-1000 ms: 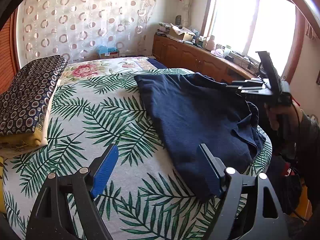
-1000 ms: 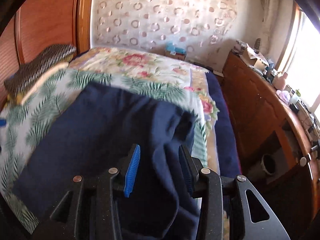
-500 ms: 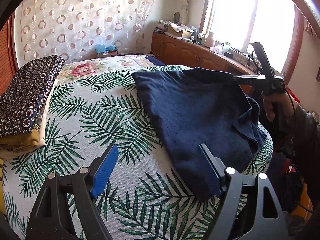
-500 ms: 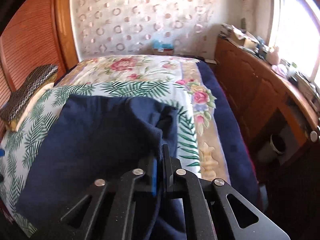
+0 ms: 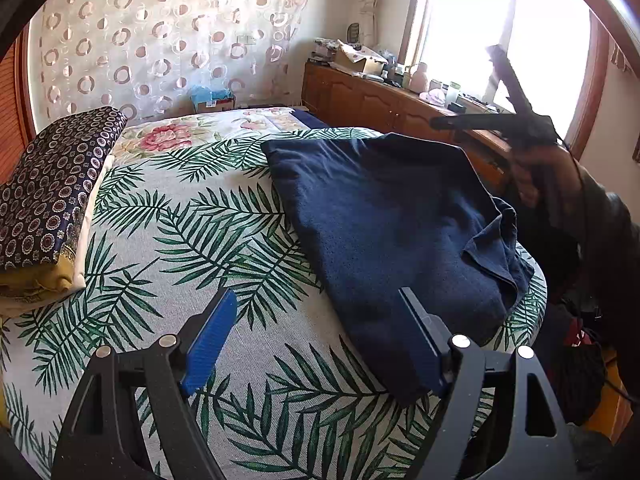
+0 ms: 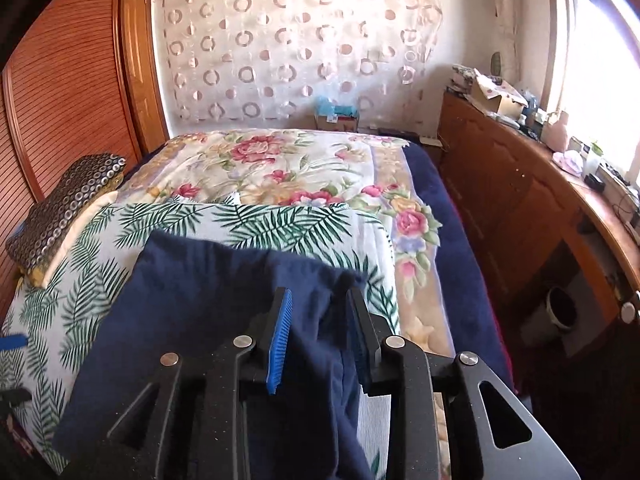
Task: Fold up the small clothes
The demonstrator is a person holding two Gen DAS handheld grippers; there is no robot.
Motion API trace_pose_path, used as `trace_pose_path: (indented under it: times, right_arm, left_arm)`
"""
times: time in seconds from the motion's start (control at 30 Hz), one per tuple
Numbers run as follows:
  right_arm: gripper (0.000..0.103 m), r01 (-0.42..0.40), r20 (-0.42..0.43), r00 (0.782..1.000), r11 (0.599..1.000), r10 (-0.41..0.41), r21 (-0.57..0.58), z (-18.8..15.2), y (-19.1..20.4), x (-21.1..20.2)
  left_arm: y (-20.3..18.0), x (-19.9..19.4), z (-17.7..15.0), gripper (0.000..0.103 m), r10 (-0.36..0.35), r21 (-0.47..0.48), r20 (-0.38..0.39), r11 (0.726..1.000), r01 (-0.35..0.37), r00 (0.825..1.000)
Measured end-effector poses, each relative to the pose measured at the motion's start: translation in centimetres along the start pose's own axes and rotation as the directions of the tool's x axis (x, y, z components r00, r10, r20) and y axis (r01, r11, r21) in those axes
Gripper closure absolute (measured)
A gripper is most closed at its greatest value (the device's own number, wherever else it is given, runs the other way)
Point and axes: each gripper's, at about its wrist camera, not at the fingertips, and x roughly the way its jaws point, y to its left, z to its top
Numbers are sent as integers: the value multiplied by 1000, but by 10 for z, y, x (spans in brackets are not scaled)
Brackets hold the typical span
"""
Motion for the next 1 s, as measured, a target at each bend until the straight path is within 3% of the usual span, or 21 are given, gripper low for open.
trace_pose_path:
  times: [0.07,0.17,0.23,0.37,0.4,0.43,0.47,0.6,0.7,0.73,0.9,1.0]
  right_arm:
    - [74,-14,-40,999,1000,14,6,6,-1,19]
    - [74,-67,-174,982,997,73,40,7,-3,59]
    - [74,-11,-221,975,999,20,41,5,-3,79]
    - [74,-2,-254,967,997,20,73,1,-10,96]
    - [74,-6,-250,968,997,26,78,1,-11,96]
    - [91,-11,-239,971,997,30,77,1,-13,94]
    - [100,-13,-223,974,998,28,66,6,-12,90]
    - [103,25,-128,992,998,-17,63,16,-19,64]
    - [102,173,-87,982,980,-165,99,22,-35,45]
    - [102,207,-71,977,973,-201,102,22,-38,39]
    - [93,144,-21,990,987,-143,77,8,-32,6]
    - [72,91,-8,996,995,-91,48,-15,-24,-16]
  left_arm:
    - [0,2,-2,22,0,0,-4,1000,0,1000]
    - [0,3,-6,22,-16,-5,-14,1000,16,1000]
    - [0,4,-8,22,-16,-6,-17,1000,16,1000]
    - [1,5,-10,22,-18,-14,-25,1000,18,1000]
    - [1,6,-10,22,-19,-16,-25,1000,19,999]
    - [1,5,-11,22,-21,-17,-26,1000,21,999]
    - [1,5,-11,22,-22,-16,-26,1000,22,999]
    - [1,6,-12,22,-26,-16,-28,1000,26,999]
    - [-2,7,-12,22,-27,-11,-31,1000,26,999]
    - [-3,7,-12,22,-27,-9,-32,1000,27,999]
    - [-6,9,-12,22,-26,1,-32,1000,26,999]
    - [-9,9,-12,22,-32,2,-33,999,32,999]
